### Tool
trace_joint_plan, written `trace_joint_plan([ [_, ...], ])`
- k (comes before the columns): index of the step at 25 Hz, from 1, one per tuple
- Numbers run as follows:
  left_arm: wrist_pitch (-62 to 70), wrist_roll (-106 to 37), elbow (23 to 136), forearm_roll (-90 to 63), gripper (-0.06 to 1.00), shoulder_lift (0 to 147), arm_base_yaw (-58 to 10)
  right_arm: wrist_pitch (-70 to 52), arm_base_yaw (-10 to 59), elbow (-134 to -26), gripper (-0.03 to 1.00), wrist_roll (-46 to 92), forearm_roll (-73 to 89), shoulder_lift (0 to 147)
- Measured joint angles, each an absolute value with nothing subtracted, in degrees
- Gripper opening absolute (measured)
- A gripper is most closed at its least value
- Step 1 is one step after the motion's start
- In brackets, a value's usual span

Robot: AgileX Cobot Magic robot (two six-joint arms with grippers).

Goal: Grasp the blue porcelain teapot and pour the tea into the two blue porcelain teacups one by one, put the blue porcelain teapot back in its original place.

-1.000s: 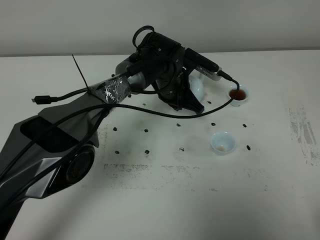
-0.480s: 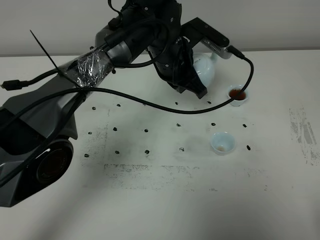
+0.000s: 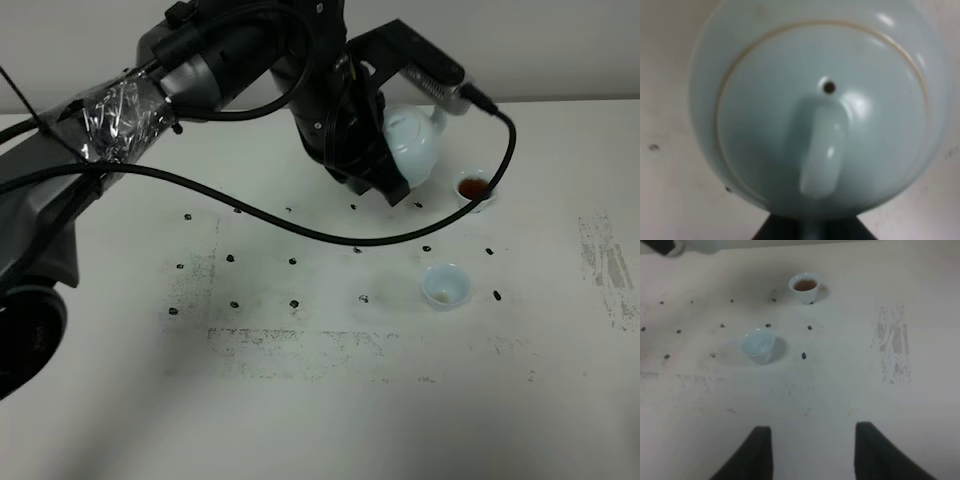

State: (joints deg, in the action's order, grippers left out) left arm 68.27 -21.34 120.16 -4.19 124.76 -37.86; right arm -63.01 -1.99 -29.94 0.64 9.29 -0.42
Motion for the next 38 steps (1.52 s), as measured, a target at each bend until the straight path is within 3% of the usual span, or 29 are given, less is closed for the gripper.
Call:
trace_joint_plan([
  [10, 62.0, -33.3, 100.4, 0.9, 0.09, 121.3, -37.9, -63.0, -2.0, -29.9, 0.41, 0.6, 9.3, -0.4],
  [18, 54.2, -49.4, 99.8, 13.0, 0.09, 121.3, -37.9, -63.0, -2.0, -29.9, 0.41, 0.6, 9.3, -0.4],
  [25, 51.4, -69.2, 99.8, 13.3, 0.09, 121.3, -40.1, -63.0, -2.0, -29.9, 0.41, 0.6, 9.3, -0.4],
  [38, 44.3, -72.8, 99.8, 20.3, 0.09, 123.1, -42.3, -63.0, -2.0, -29.9, 0.41, 0.6, 9.3, -0.4],
])
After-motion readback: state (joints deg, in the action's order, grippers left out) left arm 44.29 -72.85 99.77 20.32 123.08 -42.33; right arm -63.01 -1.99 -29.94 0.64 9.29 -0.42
